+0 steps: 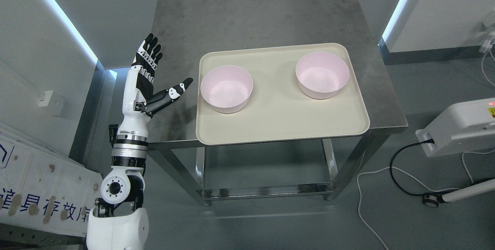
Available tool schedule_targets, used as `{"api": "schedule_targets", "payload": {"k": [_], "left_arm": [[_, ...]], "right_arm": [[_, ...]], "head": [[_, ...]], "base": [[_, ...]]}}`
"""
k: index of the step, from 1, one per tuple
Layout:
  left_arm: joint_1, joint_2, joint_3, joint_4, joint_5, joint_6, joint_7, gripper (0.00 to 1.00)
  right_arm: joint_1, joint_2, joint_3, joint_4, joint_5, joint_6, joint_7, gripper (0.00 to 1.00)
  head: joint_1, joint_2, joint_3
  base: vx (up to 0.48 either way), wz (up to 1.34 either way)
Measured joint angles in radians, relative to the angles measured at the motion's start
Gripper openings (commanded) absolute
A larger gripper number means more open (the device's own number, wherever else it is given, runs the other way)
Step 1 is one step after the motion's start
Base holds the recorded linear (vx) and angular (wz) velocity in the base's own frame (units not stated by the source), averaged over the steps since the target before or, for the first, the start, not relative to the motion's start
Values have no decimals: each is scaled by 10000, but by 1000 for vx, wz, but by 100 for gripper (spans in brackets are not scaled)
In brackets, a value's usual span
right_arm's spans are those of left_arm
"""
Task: Stack pink IKEA bowls on left shelf middle
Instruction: 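Reach the left hand toward the pink bowl nearer the robot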
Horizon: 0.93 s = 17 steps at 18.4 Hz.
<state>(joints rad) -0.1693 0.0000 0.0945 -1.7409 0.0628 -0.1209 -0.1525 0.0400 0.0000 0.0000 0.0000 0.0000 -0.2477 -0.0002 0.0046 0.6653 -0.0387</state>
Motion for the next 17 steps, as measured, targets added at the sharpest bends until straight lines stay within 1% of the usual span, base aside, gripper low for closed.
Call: {"api": "schedule_targets", "payload": {"k": [6,7,11,12,13,15,17], "left_arm": [[88,43,-38,-59,3,-65,-126,100],[43,109,-48,-36,5,-66,-432,100],[-806,591,-97,393,7,136,-2591,100],[-1086,734,-117,520,6,353,-2994,100],[-1332,873,-146,622,3,641,-3250,96],[-1824,1149,-290,823,1,1302,-3652,93],[-2249,1397,-414,996,-12,1984,-3895,93]], "right_arm": [[0,0,0,0,0,0,0,100],[0,0,0,0,0,0,0,100],[0,0,0,0,0,0,1,100],[0,0,0,0,0,0,0,100],[0,0,0,0,0,0,1,100],[-1,0,0,0,0,0,1,100],[0,0,0,0,0,0,1,100]], "head": [[0,0,0],[0,0,0],[0,0,0],[0,0,0],[0,0,0],[0,0,0],[0,0,0]], "base": [[0,0],[0,0],[0,0],[0,0],[0,0],[0,0],[0,0]]}}
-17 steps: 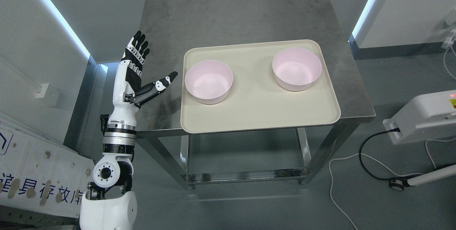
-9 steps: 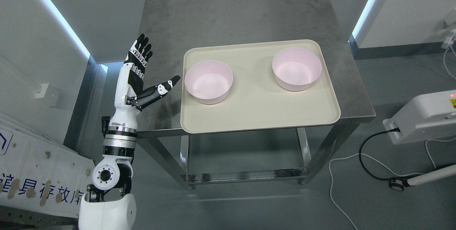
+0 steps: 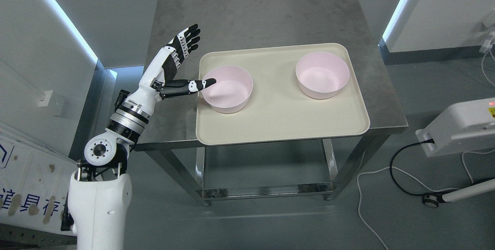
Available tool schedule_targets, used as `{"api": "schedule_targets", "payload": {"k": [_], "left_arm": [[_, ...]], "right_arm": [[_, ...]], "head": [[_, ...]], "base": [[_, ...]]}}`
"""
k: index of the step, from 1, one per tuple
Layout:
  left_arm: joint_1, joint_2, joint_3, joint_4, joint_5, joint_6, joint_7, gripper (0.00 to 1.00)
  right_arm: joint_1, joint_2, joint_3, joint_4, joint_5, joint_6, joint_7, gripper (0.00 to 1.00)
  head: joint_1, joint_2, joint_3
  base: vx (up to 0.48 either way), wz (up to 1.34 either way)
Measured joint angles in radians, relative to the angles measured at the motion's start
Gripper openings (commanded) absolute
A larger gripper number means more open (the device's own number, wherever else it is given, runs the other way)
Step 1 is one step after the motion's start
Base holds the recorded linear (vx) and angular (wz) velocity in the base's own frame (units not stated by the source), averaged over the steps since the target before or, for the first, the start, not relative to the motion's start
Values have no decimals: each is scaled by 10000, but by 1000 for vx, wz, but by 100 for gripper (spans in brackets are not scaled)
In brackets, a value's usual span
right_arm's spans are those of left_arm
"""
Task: Stack pink IKEA bowls on left shelf middle
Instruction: 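Reach the left hand toward the pink bowl nearer the robot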
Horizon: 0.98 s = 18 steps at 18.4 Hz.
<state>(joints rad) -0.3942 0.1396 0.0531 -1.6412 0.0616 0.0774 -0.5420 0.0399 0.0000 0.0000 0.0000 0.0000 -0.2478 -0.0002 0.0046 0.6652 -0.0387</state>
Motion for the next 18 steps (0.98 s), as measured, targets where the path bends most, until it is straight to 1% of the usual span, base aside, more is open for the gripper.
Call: {"api": "schedule_targets", "payload": {"k": [2,5,8,11,13,16,18], "left_arm": [[-371,215,-193,188,-154,769,-112,93],[-732,436,-451,470,-355,1209,-221,93],[-921,595,-719,738,-470,1337,-818,86],[-1015,693,-917,934,-610,1367,-1338,83],[-1062,726,-1046,1051,-820,1370,-1475,81],[-1206,739,-1226,1254,-1157,1375,-1546,71],[-1369,738,-1342,1414,-1350,1396,-1566,68]], "right_arm": [[0,0,0,0,0,0,0,100],[0,0,0,0,0,0,0,100],[0,0,0,0,0,0,1,100],[0,0,0,0,0,0,1,100],[-1,0,0,0,0,0,1,100],[0,0,0,0,0,0,1,100],[0,0,0,0,0,0,1,100]], "head": [[0,0,0],[0,0,0],[0,0,0],[0,0,0],[0,0,0],[0,0,0],[0,0,0]], "base": [[0,0],[0,0],[0,0],[0,0],[0,0],[0,0],[0,0]]}}
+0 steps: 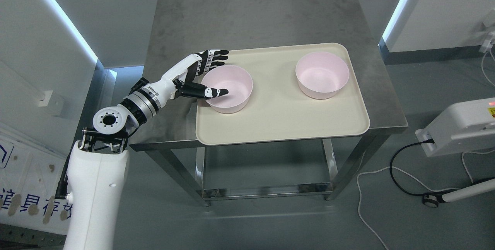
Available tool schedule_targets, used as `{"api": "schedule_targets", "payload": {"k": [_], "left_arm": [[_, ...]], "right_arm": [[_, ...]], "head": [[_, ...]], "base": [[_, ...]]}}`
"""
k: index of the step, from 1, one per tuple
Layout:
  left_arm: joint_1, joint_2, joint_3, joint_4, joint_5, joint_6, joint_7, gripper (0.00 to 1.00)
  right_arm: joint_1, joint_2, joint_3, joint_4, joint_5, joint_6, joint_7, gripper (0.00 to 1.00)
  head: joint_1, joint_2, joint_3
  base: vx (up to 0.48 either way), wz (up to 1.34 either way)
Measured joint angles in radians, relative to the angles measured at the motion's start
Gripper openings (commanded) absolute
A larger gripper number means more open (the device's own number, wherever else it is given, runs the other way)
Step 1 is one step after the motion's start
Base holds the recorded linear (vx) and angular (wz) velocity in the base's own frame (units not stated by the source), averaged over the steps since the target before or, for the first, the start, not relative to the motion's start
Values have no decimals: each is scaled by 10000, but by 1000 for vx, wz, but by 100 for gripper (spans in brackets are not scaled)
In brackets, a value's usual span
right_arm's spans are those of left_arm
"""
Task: Stack pink IKEA bowls on left shelf middle
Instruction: 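Reach the left hand toward the pink bowl nearer the robot, then grasp the near pink bowl rim with the left hand and lift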
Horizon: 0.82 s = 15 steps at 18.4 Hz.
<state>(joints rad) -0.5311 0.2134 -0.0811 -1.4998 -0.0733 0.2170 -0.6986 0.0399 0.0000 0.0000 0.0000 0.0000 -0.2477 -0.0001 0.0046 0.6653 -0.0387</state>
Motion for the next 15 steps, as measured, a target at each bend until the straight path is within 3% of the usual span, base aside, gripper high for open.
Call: {"api": "schedule_targets", "payload": {"k": [11,15], "left_arm": [[-1103,-59,-844,1162,-1641,-1144,-20,46],[-1220,-71,-1091,1476,-2251,-1868,31,28]], "right_arm": [[0,0,0,0,0,0,0,100],[0,0,0,0,0,0,0,100]], "head": [[0,0,0],[0,0,0]], "base": [[0,0],[0,0]]}}
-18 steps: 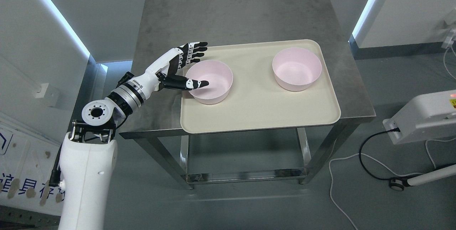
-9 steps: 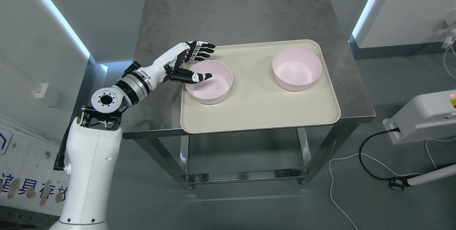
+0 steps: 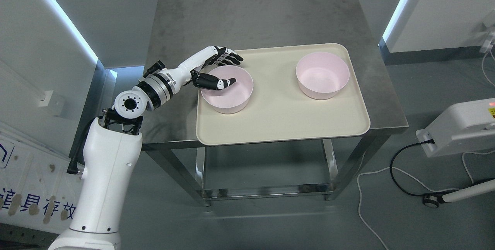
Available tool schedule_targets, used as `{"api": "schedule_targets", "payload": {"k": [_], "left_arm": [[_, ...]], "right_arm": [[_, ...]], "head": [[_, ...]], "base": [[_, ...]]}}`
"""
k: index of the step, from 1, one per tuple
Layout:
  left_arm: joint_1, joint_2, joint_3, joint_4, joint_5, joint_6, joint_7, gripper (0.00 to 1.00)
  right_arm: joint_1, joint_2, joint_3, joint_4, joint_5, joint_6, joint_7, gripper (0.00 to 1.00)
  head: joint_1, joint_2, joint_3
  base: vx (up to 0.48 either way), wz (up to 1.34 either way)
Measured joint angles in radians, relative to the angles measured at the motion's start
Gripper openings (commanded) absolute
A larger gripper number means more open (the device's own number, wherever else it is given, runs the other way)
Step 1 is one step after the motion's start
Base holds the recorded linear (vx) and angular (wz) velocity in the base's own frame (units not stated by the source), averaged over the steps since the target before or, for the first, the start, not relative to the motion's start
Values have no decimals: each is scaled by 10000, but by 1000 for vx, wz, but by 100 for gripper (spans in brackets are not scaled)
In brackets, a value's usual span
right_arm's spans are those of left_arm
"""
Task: Stack pink IKEA bowls on left shelf middle
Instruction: 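Grasp the near pink bowl rim with the left hand and lift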
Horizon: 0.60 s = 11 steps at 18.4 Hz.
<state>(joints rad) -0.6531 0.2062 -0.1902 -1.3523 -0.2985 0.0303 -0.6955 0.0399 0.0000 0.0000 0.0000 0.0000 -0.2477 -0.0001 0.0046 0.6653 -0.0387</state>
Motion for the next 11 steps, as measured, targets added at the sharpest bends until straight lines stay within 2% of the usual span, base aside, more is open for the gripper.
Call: {"api": "schedule_targets", "payload": {"k": [4,7,8,11], "left_arm": [[-86,-14,-191,228,-447,-662,27,21],[-115,-19,-274,335,-858,-1112,32,5],[-121,-22,-298,370,-969,-1275,34,2],[-145,-57,-313,443,-1139,-1690,-4,0]], "right_arm": [[0,0,0,0,0,0,0,100],[0,0,0,0,0,0,0,100],[0,0,0,0,0,0,0,100],[0,0,0,0,0,0,0,100]], "head": [[0,0,0],[0,0,0],[0,0,0],[0,0,0]], "base": [[0,0],[0,0],[0,0],[0,0]]}}
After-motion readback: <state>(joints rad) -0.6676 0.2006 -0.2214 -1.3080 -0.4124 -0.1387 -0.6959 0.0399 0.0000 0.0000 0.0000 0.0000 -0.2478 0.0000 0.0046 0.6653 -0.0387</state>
